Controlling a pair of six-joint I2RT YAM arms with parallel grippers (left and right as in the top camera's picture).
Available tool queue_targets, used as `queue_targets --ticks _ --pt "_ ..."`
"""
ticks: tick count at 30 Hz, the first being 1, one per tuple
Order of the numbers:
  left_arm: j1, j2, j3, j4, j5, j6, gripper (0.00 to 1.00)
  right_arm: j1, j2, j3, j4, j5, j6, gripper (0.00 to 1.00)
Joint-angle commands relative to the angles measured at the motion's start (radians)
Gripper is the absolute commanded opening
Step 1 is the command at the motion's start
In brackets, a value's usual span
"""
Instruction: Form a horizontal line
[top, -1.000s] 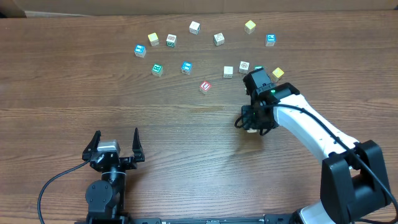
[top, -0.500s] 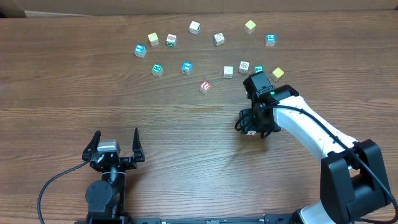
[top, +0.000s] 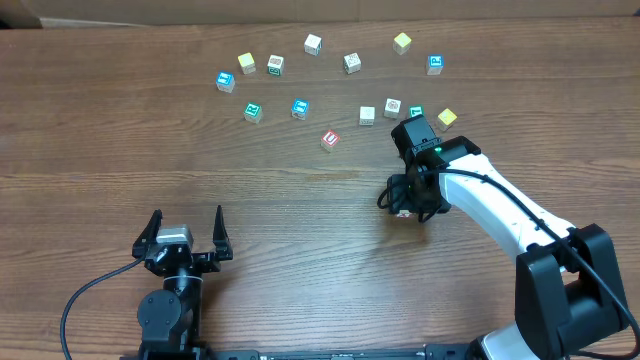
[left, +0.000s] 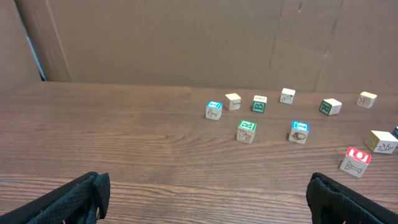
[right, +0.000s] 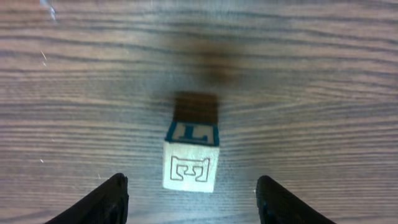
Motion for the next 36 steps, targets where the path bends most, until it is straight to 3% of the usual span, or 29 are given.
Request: queue_targets --ticks 1,21,28,36 --pt "-0.008 -0.011 -0.002 -0.001 -0.002 0.023 1.00 0.003 0.002 -0.005 0.003 0.007 0.030 0.63" --pt "-0.008 -0.011 -0.002 -0.001 -0.002 0.023 1.00 0.003 0.002 -0.085 0.127 0.010 0.060 0.63" --pt "-0.008 -0.011 -0.002 -0.001 -0.001 0.023 1.00 0.003 0.002 -0.085 0.125 0.003 0.037 0.40" --pt "-0.008 -0.011 -0.002 -0.001 -0.002 0.023 1.00 0.003 0.002 -0.085 0.126 0.003 0.025 0.35"
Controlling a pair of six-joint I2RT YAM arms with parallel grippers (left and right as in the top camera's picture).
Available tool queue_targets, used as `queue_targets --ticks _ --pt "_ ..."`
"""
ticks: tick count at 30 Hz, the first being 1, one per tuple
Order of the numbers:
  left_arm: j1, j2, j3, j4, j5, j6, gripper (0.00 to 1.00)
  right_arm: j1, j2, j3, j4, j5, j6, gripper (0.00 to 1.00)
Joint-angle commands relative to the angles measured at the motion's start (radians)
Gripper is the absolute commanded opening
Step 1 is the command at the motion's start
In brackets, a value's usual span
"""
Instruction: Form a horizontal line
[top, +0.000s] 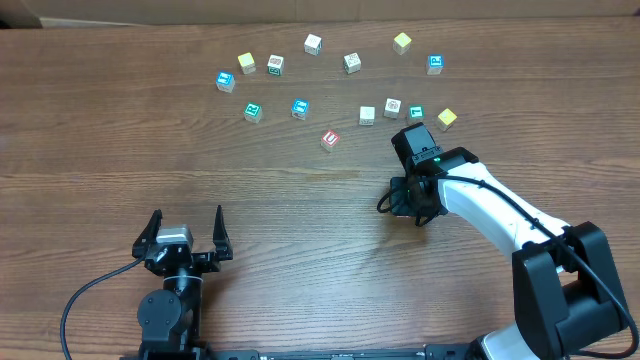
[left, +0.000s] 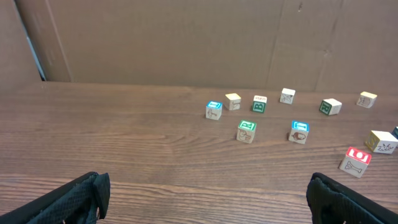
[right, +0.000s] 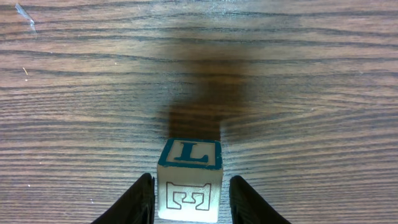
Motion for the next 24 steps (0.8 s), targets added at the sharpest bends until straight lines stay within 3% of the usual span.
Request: queue_targets --ticks 1,20,24 --pt "-0.008 -0.011 -0.002 -0.001 -0.001 0.022 1.00 0.003 0.002 0.000 0.002 0.003 -0.011 0.36" --pt "-0.008 -0.011 -0.002 -0.001 -0.002 0.022 0.99 0.003 0.002 0.000 0.018 0.037 -0.072 0.27" --pt "-0.008 -0.011 -0.002 -0.001 -0.002 0.022 1.00 0.003 0.002 0.000 0.018 0.037 -0.071 0.34"
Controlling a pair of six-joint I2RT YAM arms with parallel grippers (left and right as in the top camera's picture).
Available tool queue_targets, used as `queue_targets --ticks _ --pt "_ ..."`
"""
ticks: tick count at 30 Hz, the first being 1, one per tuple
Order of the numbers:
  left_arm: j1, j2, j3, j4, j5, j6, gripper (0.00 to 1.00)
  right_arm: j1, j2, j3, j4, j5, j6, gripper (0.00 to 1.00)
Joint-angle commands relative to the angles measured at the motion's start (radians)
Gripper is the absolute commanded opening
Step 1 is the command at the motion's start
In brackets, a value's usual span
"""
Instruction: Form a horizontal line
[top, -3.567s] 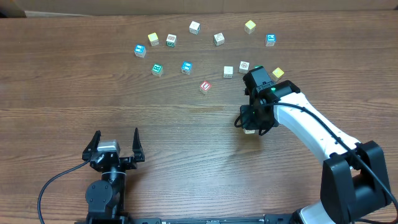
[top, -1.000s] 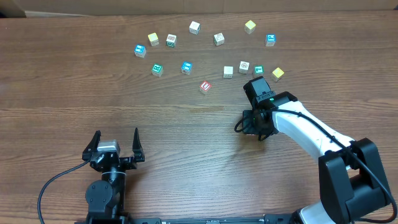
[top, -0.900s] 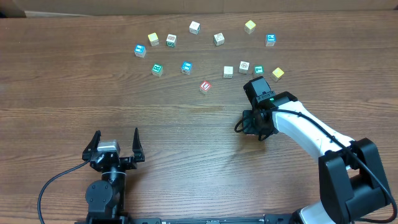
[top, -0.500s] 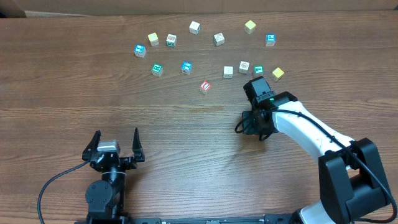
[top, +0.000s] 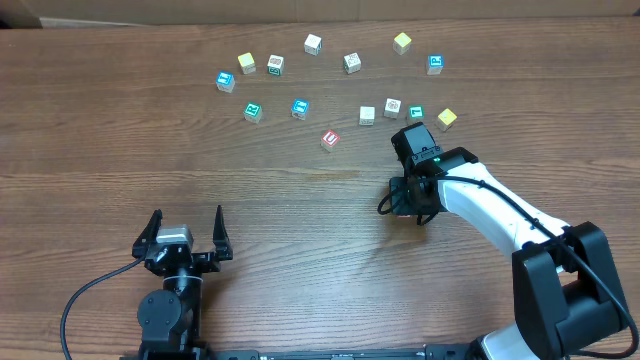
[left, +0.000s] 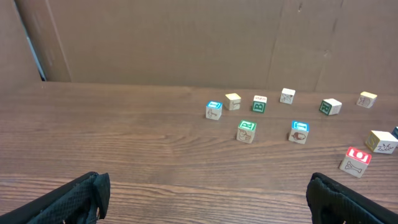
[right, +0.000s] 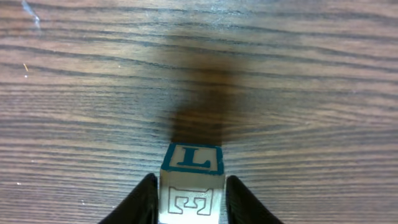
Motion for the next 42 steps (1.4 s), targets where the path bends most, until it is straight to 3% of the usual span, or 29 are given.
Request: queue_targets --ticks 1,7,14,30,42 --pt "-0.008 -0.011 -0.002 -0.001 -0.002 0.023 1.00 0.003 0.002 0.000 0.005 0.018 -0.005 0.35" --pt "-0.008 -0.011 -0.002 -0.001 -0.002 0.023 1.00 0.003 0.002 0.000 0.008 0.018 -0.005 0.39" --pt "-0.008 -0.011 -0.002 -0.001 -0.002 0.023 1.00 0.003 0.002 0.000 0.008 0.017 -0.005 0.29" --pt "-0.008 -0.011 -0.002 -0.001 -0.002 0.023 1.00 0.003 0.002 0.000 0.011 0.018 -0.005 0.37" --pt "-0.008 -0.011 -0.003 -0.001 -0.002 0.023 0.99 0.003 0.002 0.000 0.022 0.017 -0.004 0.37"
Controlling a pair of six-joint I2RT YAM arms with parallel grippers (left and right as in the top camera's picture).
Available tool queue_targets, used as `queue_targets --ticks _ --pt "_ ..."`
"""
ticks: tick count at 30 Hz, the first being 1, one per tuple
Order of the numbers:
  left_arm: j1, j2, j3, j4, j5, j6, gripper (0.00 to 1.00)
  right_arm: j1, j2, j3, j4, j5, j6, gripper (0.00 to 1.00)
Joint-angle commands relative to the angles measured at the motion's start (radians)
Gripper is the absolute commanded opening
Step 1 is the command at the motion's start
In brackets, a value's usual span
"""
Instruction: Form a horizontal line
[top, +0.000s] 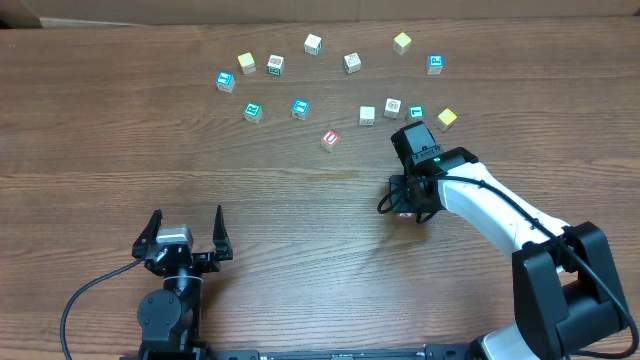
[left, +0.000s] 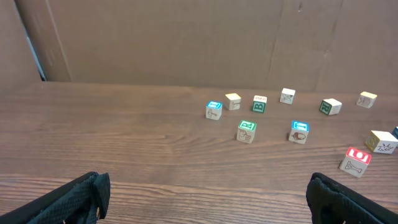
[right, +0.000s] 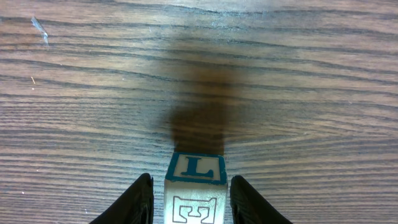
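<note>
A wooden block (right: 195, 186) with a teal-framed L on top and an E-like outline on its near face stands on the table, low in the right wrist view. My right gripper (right: 192, 202) straddles it, a thin gap showing between each finger and the block. From overhead the right gripper (top: 404, 208) hides most of that block. Near the front edge my left gripper (left: 208, 199) stands wide open and empty, seen overhead as the left gripper (top: 186, 232). Several other letter blocks lie scattered along the back, among them a red one (top: 330, 139).
The scattered blocks span the far side from a blue one (top: 225, 81) to a yellow one (top: 447, 117). A brown cardboard wall (left: 186, 37) rises behind the table. The white right arm (top: 500, 205) reaches in from the lower right.
The right fingers, then pressed against the L block's sides, now stand slightly apart from it. The block sits a little lower in the wrist view. The left arm has not moved.
My right gripper first stood wide open around the L block on the table. Then its fingers were close beside the block, then tight against it. Now a small gap shows on each side, at the same spot.
</note>
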Motion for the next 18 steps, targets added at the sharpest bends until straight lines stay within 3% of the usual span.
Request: queue_targets --ticks 1,3,5,11,18 --pt "-0.008 -0.011 -0.003 -0.001 -0.002 0.023 0.99 0.003 0.002 0.000 -0.010 0.010 -0.003 0.42" --pt "-0.008 -0.011 -0.002 -0.001 -0.002 0.023 1.00 0.003 0.002 0.000 -0.037 0.010 -0.003 0.52" --pt "-0.008 -0.011 -0.002 -0.001 -0.002 0.023 1.00 0.003 0.002 0.000 -0.058 0.009 -0.002 0.53" --pt "-0.008 -0.011 -0.002 -0.001 -0.002 0.023 1.00 0.003 0.002 -0.010 -0.051 -0.020 0.001 0.44" --pt "-0.008 -0.011 -0.002 -0.001 -0.002 0.023 1.00 0.003 0.002 -0.049 0.003 -0.036 0.005 0.44"
